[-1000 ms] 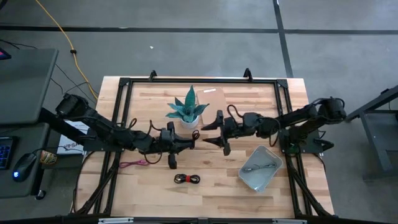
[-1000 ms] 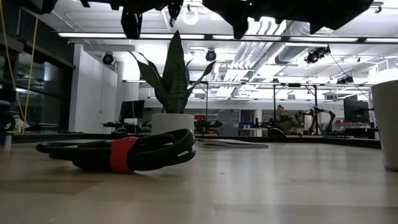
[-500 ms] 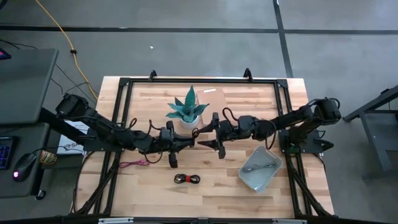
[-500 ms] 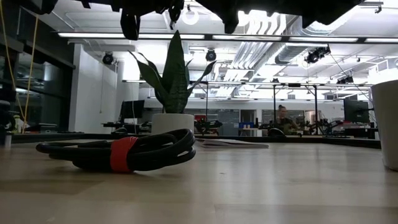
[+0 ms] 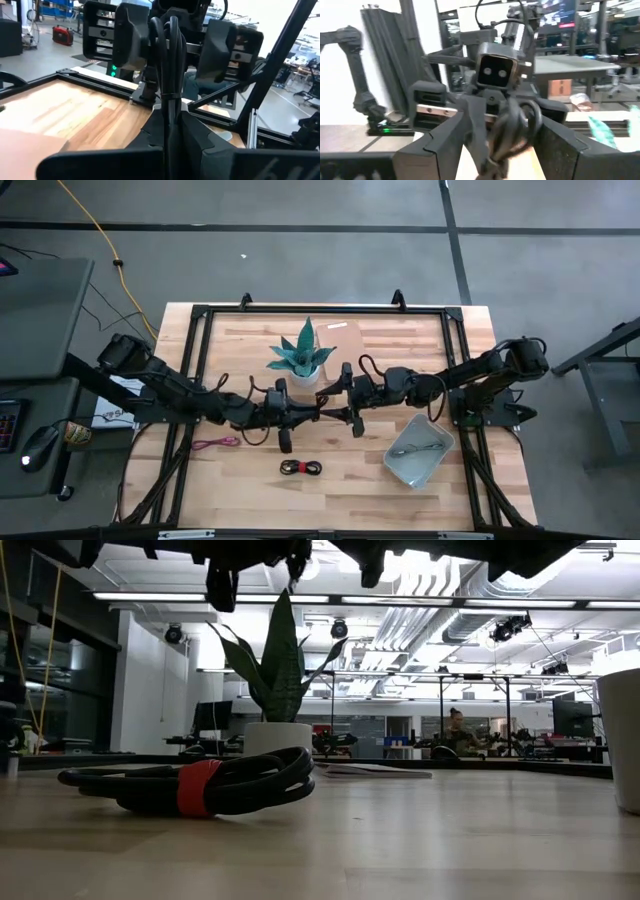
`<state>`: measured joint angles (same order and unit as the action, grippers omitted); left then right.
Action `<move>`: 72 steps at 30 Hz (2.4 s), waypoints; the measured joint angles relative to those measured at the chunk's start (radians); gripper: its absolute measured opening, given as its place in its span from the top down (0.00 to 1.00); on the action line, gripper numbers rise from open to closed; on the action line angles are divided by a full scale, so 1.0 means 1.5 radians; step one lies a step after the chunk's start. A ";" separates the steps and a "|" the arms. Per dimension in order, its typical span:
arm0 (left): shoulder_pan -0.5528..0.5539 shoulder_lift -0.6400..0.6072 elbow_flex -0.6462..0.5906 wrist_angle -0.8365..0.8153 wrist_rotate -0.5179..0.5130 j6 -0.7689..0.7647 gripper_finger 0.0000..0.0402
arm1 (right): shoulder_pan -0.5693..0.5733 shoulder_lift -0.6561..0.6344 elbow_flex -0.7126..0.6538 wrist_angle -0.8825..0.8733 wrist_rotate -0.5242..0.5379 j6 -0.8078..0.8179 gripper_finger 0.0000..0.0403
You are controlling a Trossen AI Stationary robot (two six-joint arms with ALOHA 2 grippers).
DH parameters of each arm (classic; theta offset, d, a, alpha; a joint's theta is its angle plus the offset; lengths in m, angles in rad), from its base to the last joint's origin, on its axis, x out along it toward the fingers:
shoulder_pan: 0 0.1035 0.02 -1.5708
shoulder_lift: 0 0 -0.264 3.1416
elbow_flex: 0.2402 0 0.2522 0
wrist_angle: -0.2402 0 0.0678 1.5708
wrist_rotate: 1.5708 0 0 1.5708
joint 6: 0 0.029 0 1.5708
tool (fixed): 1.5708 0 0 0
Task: Pick and place USB-C Cables
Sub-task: Put the top black charger cable into the white bin
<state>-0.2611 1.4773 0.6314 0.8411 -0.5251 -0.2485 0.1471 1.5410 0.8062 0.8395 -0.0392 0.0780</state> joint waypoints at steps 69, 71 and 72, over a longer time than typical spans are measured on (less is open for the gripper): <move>-0.154 -0.241 -0.047 -0.225 -0.221 0.133 0.56 | 0.017 -0.129 -0.003 -0.283 0.040 -0.039 0.96; -0.162 -0.275 -0.078 -0.182 -0.218 0.154 0.56 | 0.028 -0.139 -0.003 -0.305 0.070 -0.051 0.98; -0.165 -0.290 -0.094 -0.164 -0.219 0.166 0.56 | 0.033 -0.140 -0.003 -0.311 0.084 -0.053 0.98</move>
<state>-0.5091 1.0418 0.4901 0.5950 -0.8530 -0.0001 0.1962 1.3312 0.8021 0.3738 0.0867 -0.0009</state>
